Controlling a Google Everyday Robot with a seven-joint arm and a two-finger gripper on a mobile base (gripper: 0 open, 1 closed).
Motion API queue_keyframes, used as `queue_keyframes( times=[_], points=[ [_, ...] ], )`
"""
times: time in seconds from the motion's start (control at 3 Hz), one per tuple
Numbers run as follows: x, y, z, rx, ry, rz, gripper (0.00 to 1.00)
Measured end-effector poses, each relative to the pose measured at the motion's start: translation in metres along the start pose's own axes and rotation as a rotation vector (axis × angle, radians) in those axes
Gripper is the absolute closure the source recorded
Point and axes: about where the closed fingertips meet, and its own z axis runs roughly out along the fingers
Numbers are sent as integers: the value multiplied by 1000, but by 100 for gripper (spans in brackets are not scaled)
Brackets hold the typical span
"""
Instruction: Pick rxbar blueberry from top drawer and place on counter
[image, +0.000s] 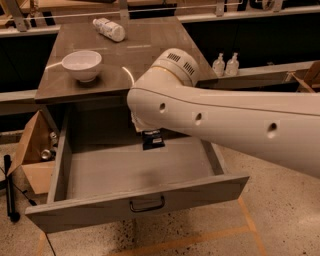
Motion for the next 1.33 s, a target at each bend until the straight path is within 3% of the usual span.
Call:
queue_keyframes(
  times=[0.67, 1.33],
  points=[
    [-70, -15, -46, 71, -244, -81, 100],
    [-145, -30, -22, 157, -420, -158, 100]
  ],
)
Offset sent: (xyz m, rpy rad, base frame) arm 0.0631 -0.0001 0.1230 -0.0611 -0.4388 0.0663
